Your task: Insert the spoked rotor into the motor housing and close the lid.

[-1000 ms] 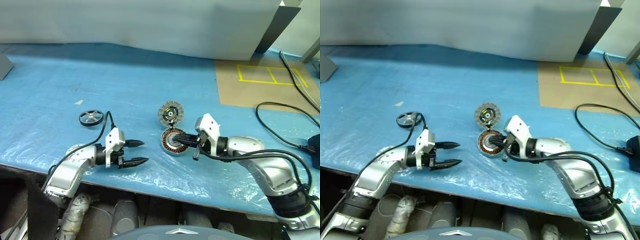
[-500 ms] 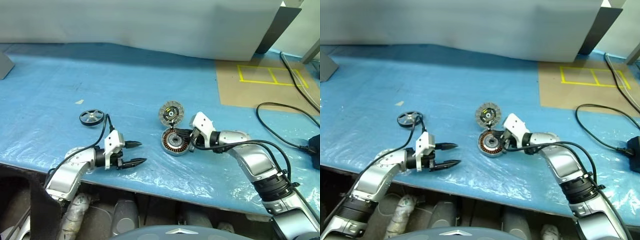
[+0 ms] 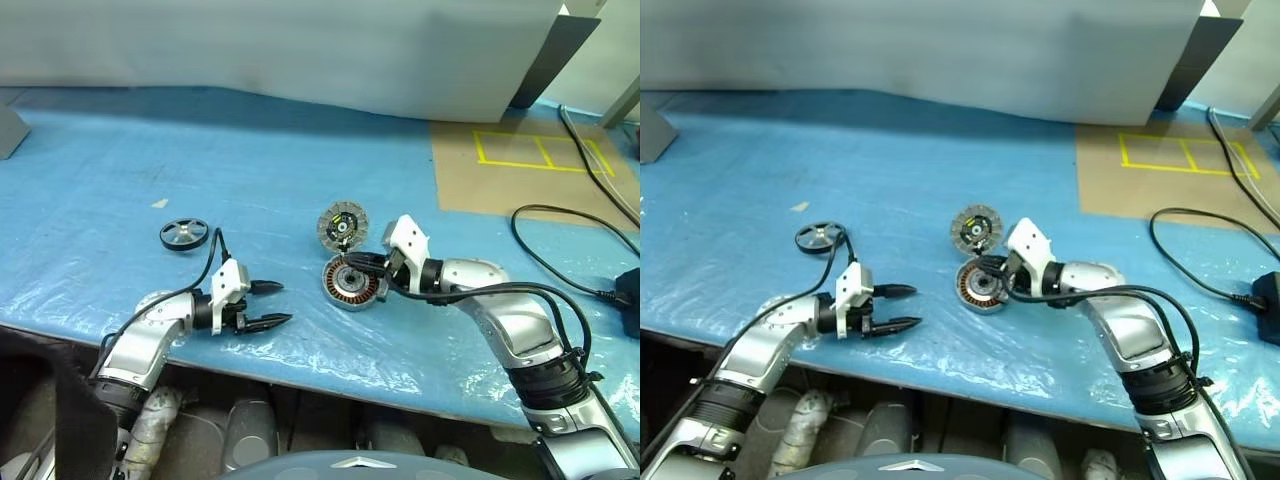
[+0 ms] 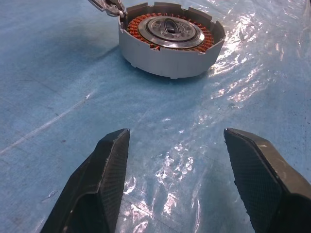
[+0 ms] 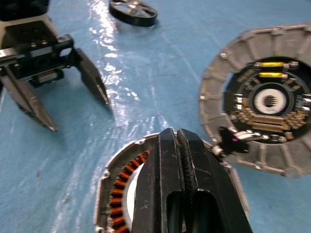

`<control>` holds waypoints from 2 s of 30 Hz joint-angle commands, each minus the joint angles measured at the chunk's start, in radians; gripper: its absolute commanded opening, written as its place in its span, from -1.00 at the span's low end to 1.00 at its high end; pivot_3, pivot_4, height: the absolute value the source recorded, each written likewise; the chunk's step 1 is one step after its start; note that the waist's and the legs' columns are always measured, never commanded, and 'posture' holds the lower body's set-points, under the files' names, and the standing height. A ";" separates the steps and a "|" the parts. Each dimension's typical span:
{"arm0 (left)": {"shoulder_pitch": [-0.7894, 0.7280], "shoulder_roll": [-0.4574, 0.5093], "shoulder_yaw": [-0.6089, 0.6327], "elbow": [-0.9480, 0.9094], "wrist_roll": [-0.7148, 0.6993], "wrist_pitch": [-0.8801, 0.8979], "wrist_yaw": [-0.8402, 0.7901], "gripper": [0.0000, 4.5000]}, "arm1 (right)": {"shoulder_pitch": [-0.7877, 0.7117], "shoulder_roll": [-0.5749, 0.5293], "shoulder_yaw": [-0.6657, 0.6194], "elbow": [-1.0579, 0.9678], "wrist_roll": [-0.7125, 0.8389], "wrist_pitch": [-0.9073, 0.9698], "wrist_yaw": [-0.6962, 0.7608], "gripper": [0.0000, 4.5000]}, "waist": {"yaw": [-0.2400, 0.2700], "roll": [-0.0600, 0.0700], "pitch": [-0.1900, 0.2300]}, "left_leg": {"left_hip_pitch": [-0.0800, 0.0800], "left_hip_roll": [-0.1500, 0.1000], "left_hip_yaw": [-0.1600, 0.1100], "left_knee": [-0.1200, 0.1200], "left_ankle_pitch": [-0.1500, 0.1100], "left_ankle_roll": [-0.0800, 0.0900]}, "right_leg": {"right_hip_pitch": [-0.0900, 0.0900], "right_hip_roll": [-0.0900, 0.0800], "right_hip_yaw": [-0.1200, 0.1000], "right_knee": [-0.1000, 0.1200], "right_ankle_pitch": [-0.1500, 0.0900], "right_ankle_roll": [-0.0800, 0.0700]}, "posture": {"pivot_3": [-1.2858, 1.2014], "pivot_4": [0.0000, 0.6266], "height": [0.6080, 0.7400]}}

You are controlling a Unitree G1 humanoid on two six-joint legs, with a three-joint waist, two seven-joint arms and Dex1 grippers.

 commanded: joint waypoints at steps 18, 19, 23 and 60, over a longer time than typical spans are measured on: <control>0.047 -0.009 0.054 -0.098 -0.094 -0.098 -0.055 0.46 | 0.052 0.050 -0.018 0.054 0.045 0.013 0.031 -0.99 | 0.001 -0.002 -0.001 | 0.003 0.001 0.000 0.002 -0.001 0.002 | 0.002 -0.002 0.001 0.002 0.000 0.000 | 0.03 -0.52 1.00; 0.044 -0.009 0.053 -0.096 -0.090 -0.096 -0.051 0.46 | 0.045 0.058 -0.035 0.041 0.074 0.035 0.034 -0.99 | 0.001 -0.002 -0.001 | 0.003 0.001 0.000 0.002 -0.001 0.002 | 0.002 -0.001 0.002 0.002 0.000 0.000 | 0.03 -0.52 1.00; 0.011 -0.009 0.051 -0.062 -0.078 -0.085 -0.046 0.46 | -0.005 0.079 -0.062 0.020 0.101 0.058 0.015 -0.99 | -0.001 -0.002 -0.001 | 0.000 0.000 0.001 0.001 0.000 0.001 | -0.002 -0.001 0.002 0.003 0.000 0.000 | 0.03 -0.52 1.00; -0.022 -0.020 0.018 -0.079 -0.041 -0.022 -0.014 0.46 | 0.005 0.087 0.022 0.208 -0.131 -0.101 -0.109 -0.99 | -0.001 -0.004 -0.002 | 0.000 0.000 0.007 0.003 0.000 0.000 | -0.006 0.000 0.007 0.007 0.000 0.000 | 0.03 -0.52 1.00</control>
